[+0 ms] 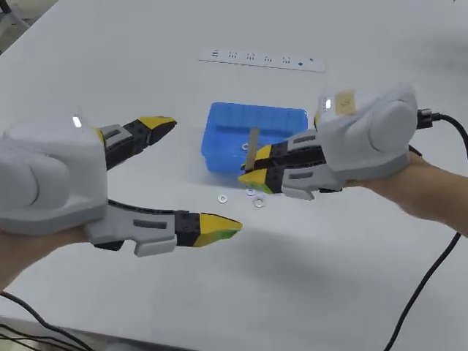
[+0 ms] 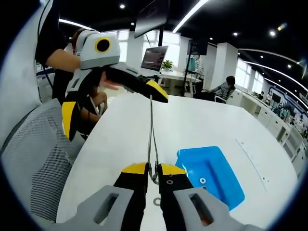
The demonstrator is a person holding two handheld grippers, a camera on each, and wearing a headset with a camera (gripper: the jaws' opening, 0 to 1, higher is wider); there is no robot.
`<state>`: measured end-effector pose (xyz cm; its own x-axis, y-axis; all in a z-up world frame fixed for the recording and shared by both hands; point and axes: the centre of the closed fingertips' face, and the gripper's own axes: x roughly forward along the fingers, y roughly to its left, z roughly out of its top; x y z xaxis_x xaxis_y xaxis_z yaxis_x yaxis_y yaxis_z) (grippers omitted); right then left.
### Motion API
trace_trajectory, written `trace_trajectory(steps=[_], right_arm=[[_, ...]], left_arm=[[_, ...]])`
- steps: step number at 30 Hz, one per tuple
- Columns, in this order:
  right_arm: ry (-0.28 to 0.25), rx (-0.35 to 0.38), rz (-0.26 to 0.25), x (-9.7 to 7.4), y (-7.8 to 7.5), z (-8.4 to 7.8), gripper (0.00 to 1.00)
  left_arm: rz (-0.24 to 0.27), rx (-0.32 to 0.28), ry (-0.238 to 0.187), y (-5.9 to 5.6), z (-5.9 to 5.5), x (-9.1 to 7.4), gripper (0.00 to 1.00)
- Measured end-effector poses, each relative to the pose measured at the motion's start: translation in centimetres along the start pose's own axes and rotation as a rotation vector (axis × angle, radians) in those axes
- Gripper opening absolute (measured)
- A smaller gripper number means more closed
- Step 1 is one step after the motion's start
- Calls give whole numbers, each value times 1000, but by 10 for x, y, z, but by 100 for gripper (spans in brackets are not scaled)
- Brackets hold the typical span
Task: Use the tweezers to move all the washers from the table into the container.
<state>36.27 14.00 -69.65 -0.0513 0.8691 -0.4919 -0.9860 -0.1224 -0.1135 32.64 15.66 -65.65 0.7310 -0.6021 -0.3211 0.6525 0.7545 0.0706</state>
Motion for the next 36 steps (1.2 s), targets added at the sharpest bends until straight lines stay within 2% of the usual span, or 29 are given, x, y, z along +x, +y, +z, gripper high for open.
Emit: trace_trajectory(steps=[5, 10, 14, 19, 26, 31, 36], right_arm=[[-33, 1, -34, -7, -18, 15, 9], [-32, -9, -66, -10, -40, 17, 9], [-52, 21, -113, -8, -67, 16, 9], [-40, 43, -139, 9, -90, -1, 9], [35, 71, -128, 36, -100, -38, 9], [38, 120, -134, 43, -107, -50, 9], [49, 124, -127, 46, -107, -55, 9]], left_arm=[[37, -30, -12, 4, -3, -8, 100], [75, -58, -33, 7, -6, -15, 100], [93, -83, -39, 7, -13, -19, 100], [100, -103, -10, 8, -29, -27, 100], [136, -151, 5, 17, -42, -36, 100], [142, -164, 29, 18, -48, -36, 100], [144, -183, 39, 17, -51, -32, 100]])
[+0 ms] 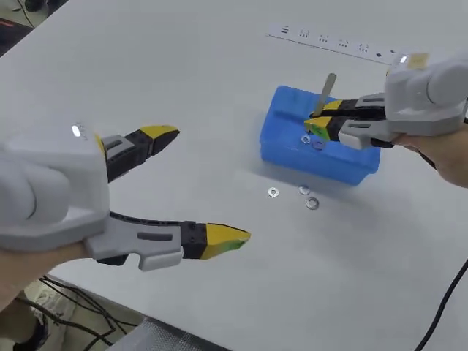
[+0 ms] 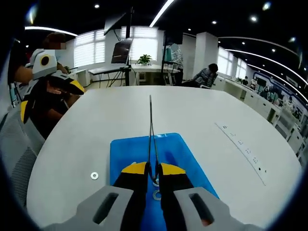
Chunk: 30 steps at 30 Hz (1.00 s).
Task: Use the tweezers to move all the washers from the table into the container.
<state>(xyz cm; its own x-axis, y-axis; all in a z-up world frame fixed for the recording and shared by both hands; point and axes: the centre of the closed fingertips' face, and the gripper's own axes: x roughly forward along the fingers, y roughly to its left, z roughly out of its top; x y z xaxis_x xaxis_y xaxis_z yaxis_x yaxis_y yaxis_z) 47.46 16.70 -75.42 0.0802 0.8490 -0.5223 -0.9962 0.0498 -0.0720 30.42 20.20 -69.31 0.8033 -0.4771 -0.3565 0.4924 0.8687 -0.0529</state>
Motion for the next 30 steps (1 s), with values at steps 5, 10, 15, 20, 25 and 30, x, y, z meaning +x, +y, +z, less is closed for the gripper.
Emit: trace_trajectory(steps=[5, 10, 15, 20, 25, 30], right_arm=[[5, 9, 4, -1, -1, -2, 10], [11, 15, 4, -2, -2, -3, 10], [3, 34, -1, -3, -4, -2, 10], [-3, 14, 3, -5, -2, 2, 8], [5, -10, 9, -9, 2, 5, 7], [26, -35, 16, -13, 6, 4, 7]], left_arm=[[-12, -1, 5, -6, 3, 6, 100], [-15, 3, 6, -7, 6, 7, 100], [-11, 2, 11, -6, 6, 4, 100], [-5, -3, 10, -6, 7, 2, 100], [-11, -10, -3, -2, 13, 7, 100], [-21, 13, -18, 8, 22, 17, 99]])
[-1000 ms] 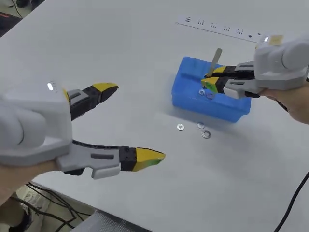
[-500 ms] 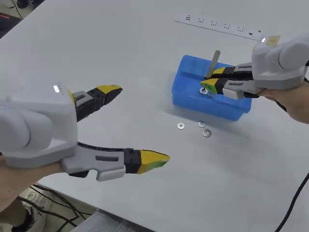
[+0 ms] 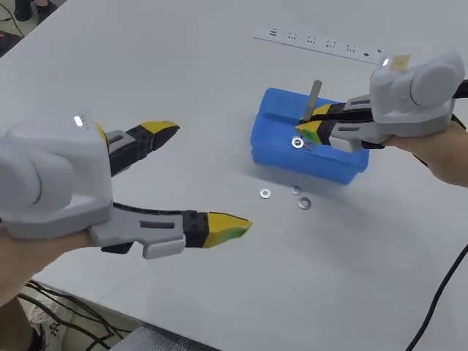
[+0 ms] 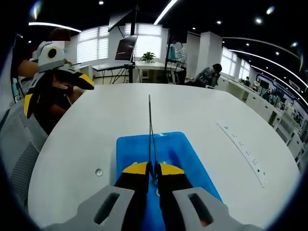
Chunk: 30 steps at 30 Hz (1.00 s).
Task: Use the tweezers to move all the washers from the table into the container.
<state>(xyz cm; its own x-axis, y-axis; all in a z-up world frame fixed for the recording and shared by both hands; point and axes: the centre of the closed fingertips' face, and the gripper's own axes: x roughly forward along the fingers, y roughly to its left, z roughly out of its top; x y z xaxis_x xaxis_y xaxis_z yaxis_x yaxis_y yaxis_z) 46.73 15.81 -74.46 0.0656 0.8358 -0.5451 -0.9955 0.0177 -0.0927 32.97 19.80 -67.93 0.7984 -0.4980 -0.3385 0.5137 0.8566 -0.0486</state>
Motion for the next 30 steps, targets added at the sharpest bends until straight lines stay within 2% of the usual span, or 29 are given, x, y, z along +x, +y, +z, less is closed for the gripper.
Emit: trace_trajectory(steps=[4, 10, 14, 18, 21, 23, 25, 28, 30], right_arm=[[4, -13, -1, -4, 2, 2, 8], [6, -39, -4, -9, 5, 5, 8], [15, -56, -1, -10, 8, 4, 8], [18, -86, 14, -9, 15, 5, 8], [15, -104, 25, -8, 20, 8, 8], [15, -119, 27, -8, 22, 8, 8], [15, -119, 31, -8, 22, 8, 8], [11, -122, 34, -9, 23, 9, 8], [8, -125, 35, -10, 23, 9, 8]], left_arm=[[-6, 35, -3, 9, 9, 11, 99], [-43, 87, -23, 17, 32, 36, 95], [-82, 130, -32, 17, 48, 58, 86], [-123, 136, -36, 13, 59, 76, 73], [-152, 148, -31, 15, 60, 88, 69], [-186, 162, 2, 9, 55, 94, 68], [-191, 175, 14, 13, 51, 101, 67], [-207, 162, 5, 13, 54, 106, 61], [-251, 119, -24, 7, 60, 109, 57]])
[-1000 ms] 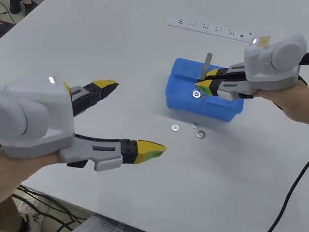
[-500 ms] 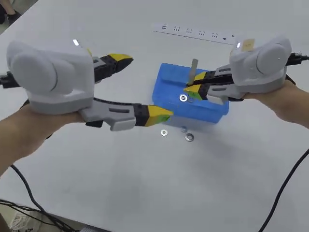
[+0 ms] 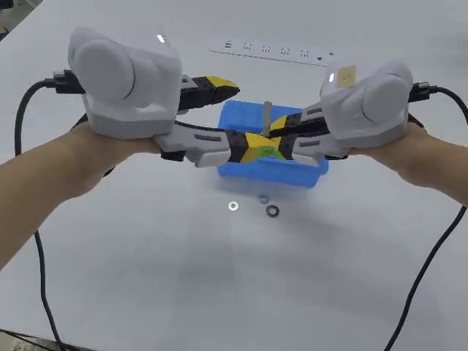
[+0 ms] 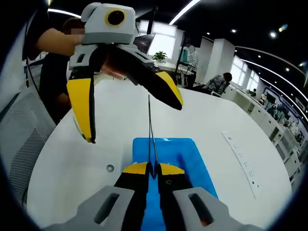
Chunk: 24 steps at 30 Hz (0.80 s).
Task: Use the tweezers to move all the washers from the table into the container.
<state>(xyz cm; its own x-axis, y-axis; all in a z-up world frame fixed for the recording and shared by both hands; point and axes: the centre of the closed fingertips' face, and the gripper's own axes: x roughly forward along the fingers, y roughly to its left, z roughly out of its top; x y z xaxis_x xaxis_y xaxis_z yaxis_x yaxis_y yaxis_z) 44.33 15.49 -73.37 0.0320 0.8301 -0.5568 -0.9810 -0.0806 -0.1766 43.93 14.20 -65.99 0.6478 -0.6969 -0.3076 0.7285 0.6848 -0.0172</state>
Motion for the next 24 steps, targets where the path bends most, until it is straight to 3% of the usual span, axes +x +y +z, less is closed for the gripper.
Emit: trace_trajectory(steps=[2, 5, 10, 16, 20, 24], right_arm=[[1, 5, 0, 0, 0, -1, 8], [2, 9, 0, -1, 0, -3, 8], [-1, 12, 3, -2, 1, -3, 8], [0, 10, 8, -3, 2, -3, 8], [-4, 11, 7, -2, 1, -2, 8], [-3, 7, 8, -3, 2, -1, 8]], left_arm=[[-8, 8, 2, 1, 2, 4, 54], [-40, 67, 46, 0, -3, 9, 43], [-84, 148, 41, -5, -1, 14, 31], [-120, 167, 34, -12, 4, 17, 19], [-146, 199, 53, -19, 5, 18, 8], [-152, 220, 68, -21, 7, 17, 8]])
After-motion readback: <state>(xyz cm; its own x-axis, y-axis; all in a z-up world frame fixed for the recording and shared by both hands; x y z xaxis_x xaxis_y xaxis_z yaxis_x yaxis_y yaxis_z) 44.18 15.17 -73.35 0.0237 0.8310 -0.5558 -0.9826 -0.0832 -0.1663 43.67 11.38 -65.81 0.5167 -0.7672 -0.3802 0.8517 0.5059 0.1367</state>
